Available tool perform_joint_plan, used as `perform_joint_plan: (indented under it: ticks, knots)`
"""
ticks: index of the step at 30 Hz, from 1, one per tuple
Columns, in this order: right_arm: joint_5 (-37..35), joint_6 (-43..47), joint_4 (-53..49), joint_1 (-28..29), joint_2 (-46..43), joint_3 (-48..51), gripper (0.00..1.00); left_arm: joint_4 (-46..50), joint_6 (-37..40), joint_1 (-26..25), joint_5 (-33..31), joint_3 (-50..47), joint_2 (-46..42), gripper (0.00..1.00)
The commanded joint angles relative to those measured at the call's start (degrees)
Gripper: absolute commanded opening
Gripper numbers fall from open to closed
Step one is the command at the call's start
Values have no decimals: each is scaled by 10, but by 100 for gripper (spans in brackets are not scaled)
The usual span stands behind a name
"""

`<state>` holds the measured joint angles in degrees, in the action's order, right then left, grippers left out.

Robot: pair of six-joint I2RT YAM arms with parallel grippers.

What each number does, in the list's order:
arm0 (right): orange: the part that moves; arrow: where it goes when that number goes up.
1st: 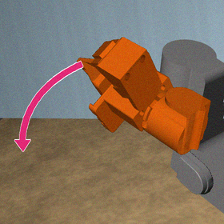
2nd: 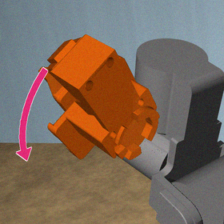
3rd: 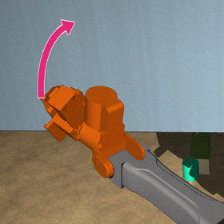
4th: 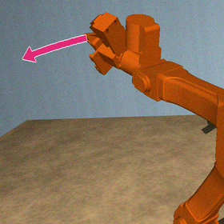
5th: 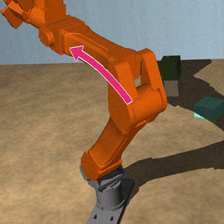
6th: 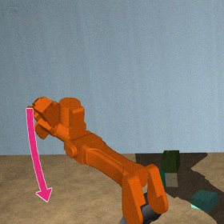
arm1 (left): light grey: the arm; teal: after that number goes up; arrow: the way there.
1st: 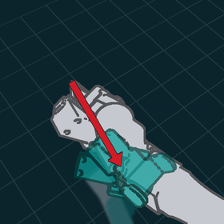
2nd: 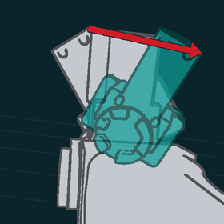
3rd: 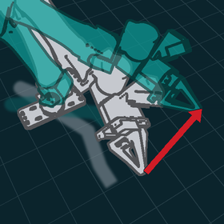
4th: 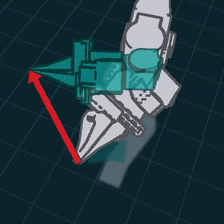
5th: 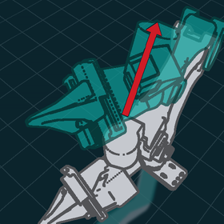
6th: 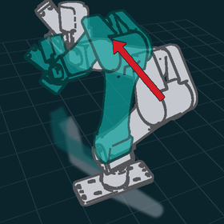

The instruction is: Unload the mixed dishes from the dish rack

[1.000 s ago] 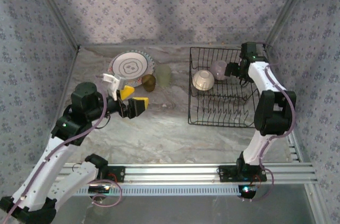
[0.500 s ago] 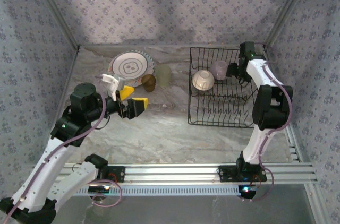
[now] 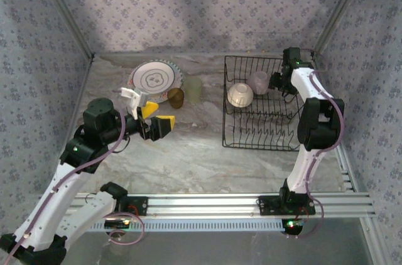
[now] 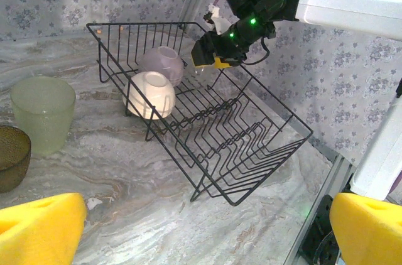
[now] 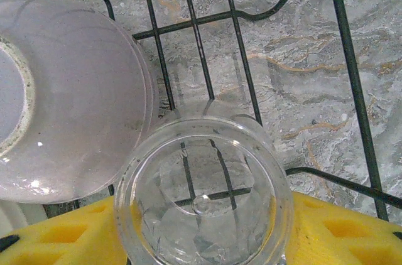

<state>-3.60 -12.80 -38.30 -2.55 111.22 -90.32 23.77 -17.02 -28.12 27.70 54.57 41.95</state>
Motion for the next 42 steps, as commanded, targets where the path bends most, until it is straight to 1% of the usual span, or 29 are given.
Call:
perform_joint_plan:
  ticks: [1,5,8,15,27,33,37,42]
  knots:
    - [-12,-5,-10,-1,-1,-5,58,-14,8,4,9,-1,-3,99]
    - [-19,-6,-1,4,-23,5,54,-13,8,3,9,-1,-2,99]
    - [-18,-12,3,8,-43,17,52,-12,9,3,9,-1,-1,99]
    - [-20,-20,27,17,-111,53,51,-12,7,4,10,-1,0,99]
    - [-6,-21,35,63,-252,113,49,-10,4,3,12,0,6,99]
    - [20,-9,61,110,-344,175,49,-13,-3,5,18,0,17,99]
    - [58,0,74,134,-391,212,49,-14,-5,4,27,1,26,99]
    - [105,4,123,157,-438,266,49,-18,-9,4,24,-2,30,99]
